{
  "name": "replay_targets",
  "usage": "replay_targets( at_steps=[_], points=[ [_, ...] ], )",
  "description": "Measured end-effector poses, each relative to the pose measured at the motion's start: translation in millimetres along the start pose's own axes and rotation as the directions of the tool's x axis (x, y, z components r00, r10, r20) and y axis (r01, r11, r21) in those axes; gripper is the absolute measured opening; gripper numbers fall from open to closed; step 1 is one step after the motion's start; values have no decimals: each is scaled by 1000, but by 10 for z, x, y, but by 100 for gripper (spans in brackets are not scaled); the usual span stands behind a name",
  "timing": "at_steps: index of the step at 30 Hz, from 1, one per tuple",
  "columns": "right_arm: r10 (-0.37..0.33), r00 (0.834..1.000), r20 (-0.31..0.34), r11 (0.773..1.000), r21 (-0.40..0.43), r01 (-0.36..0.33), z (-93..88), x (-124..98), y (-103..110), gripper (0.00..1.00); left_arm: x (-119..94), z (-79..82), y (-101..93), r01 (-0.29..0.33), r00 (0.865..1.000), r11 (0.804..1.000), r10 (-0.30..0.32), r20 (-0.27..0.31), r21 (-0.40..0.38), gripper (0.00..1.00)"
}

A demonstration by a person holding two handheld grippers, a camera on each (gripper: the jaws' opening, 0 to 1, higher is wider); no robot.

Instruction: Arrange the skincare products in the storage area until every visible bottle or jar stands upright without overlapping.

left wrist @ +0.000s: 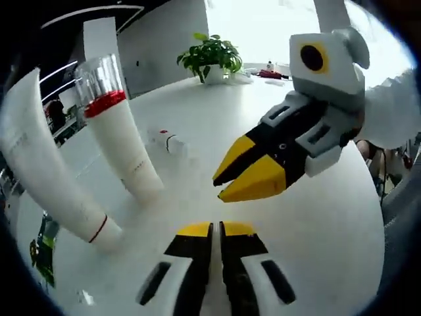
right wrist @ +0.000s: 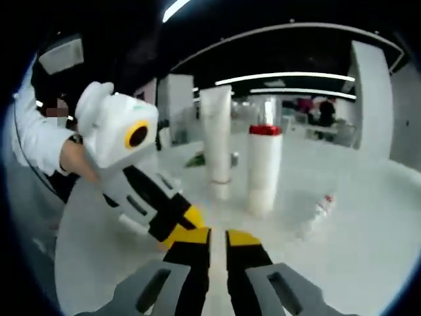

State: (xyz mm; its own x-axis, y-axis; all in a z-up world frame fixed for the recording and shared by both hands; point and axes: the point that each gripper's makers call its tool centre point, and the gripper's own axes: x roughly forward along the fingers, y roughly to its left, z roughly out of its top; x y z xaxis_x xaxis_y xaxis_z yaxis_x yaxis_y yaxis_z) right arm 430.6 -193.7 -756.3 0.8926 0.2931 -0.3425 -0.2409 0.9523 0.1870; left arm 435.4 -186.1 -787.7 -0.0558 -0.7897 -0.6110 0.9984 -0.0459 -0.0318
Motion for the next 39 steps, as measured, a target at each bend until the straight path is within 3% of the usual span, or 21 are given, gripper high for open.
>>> replay_targets(
  at_steps=[2, 3, 7, 11, 18, 27, 39],
  points=[
    [21, 1000, -1, 998, 54, -21, -110, -47, 92, 1, -94, -61, -155, 50, 999, 995, -49, 18, -88, 12],
    [13, 1000, -7, 999, 33, -13, -174, -86, 120, 2, -165, -77, -276, 108, 994, 985, -104, 35, -134, 13],
    [-5, 1000, 23, 997, 79, 3, -216, -167, 209, 1, -416, -75, -257, 49, 996, 988, -38, 79, -149, 16],
    [-37, 997, 72, 990, 137, 27, -75, -170, 214, 0, -517, -31, -225, 18, 996, 988, -4, 90, -156, 15],
    [-48, 996, 76, 997, 62, 43, 143, -150, 247, 4, -738, 145, -199, -26, 990, 990, 44, 132, -138, 15],
    [-84, 991, 104, 996, -21, 87, 428, -233, 259, 10, -1000, 254, -159, -84, 982, 987, 105, 157, -134, 18],
    [-145, 983, 113, 977, -139, 160, 604, -411, 30, 25, -1210, 289, -258, -112, 979, 987, 129, 157, -116, 30]
  ],
)
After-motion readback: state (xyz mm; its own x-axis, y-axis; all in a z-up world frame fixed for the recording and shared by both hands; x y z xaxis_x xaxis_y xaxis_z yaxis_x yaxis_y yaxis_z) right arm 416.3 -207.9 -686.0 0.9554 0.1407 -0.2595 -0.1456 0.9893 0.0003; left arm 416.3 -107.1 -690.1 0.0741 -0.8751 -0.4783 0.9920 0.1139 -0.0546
